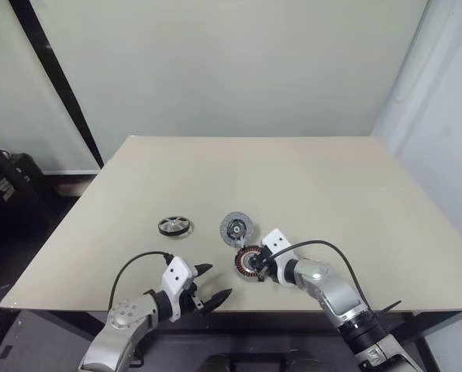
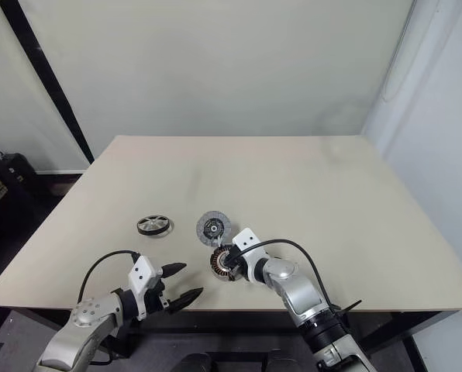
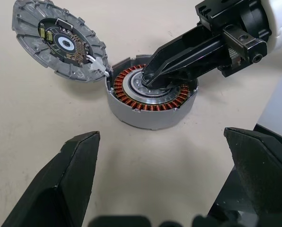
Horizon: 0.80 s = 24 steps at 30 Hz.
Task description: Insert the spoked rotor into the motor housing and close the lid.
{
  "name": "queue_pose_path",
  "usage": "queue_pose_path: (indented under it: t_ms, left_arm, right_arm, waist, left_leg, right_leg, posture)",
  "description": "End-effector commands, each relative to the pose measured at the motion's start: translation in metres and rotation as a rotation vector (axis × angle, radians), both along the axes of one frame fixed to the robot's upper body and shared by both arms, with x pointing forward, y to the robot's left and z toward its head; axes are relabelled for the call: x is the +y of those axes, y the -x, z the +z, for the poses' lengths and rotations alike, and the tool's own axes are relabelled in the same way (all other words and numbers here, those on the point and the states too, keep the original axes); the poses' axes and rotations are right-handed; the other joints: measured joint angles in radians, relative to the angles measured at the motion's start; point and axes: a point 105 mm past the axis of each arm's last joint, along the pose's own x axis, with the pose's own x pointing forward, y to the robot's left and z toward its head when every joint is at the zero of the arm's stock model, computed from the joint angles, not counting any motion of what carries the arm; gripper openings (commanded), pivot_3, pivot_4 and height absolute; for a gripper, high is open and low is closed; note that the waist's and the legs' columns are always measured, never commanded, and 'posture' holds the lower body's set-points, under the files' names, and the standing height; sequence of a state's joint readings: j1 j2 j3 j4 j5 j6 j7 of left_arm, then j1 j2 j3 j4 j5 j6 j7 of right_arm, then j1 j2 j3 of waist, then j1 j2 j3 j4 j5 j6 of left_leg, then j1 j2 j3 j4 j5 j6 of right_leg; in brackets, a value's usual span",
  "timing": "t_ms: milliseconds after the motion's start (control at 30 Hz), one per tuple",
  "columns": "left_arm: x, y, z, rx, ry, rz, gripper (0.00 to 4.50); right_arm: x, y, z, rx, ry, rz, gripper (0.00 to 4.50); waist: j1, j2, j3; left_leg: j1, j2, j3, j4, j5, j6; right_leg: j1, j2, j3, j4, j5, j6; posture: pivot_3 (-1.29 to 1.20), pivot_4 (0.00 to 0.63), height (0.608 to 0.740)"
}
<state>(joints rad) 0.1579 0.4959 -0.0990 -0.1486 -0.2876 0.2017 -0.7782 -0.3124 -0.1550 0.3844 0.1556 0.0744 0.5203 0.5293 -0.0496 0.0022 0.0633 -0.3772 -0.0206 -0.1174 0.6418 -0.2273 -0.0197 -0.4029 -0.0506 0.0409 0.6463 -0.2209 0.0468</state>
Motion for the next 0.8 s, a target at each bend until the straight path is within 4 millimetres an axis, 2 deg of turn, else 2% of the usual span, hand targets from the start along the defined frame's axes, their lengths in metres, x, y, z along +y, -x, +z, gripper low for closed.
queue_pose_path:
  t_ms: [33,133,300,400,500,800]
  left_arm:
    - [0.002,-0.006,0.009,-0.053,-0.002,0.007,4.50]
    - [0.002,-0.005,0.009,-0.052,-0.003,0.006,4.50]
    - [0.001,-0.004,0.008,-0.049,-0.002,0.003,4.50]
    - [0.001,-0.004,0.007,-0.047,-0.001,0.003,4.50]
    - [0.001,-0.004,0.007,-0.044,0.000,0.002,4.50]
    - [-0.001,-0.005,0.006,-0.043,0.003,-0.003,4.50]
  right_arm:
    - [0.000,-0.004,0.005,-0.030,0.015,0.013,1.48]
    - [0.000,-0.004,0.007,-0.036,0.006,0.004,2.44]
    - [0.006,-0.002,0.026,-0.066,-0.043,0.012,4.14]
    - [0.008,0.002,0.040,-0.081,-0.057,0.037,4.14]
    - [0.006,0.004,0.044,-0.087,-0.046,0.038,4.14]
    - [-0.001,-0.003,0.033,-0.126,0.058,0.015,1.15]
  waist:
    - [0.000,0.000,0.000]
    - [0.000,0.000,0.000]
    - [0.000,0.000,0.000]
    - [0.000,0.000,0.000]
    - [0.000,0.000,0.000]
    - [0.000,0.000,0.000]
  left_leg:
    - [0.000,0.000,0.000,0.000,0.000,0.000]
    - [0.000,0.000,0.000,0.000,0.000,0.000]
    - [0.000,0.000,0.000,0.000,0.000,0.000]
    - [0.000,0.000,0.000,0.000,0.000,0.000]
    - [0.000,0.000,0.000,-0.001,0.000,0.000]
    - [0.000,0.000,0.000,0.000,0.000,0.000]
  right_leg:
    - [0.000,0.000,0.000,0.000,0.000,0.000]
    - [0.000,0.000,0.000,0.000,0.000,0.000]
    - [0.000,0.000,0.000,0.000,0.000,0.000]
    - [0.000,0.000,0.000,0.000,0.000,0.000]
    - [-0.001,0.000,0.000,0.000,0.000,0.000]
    - [-0.001,0.000,0.000,0.000,0.000,0.000]
  posture:
    - [0.00,0.000,0.740]
    - [0.00,0.000,0.740]
    - [0.00,0.000,0.740]
    - [0.00,0.000,0.740]
    - [0.00,0.000,0.740]
    - [0.00,0.000,0.740]
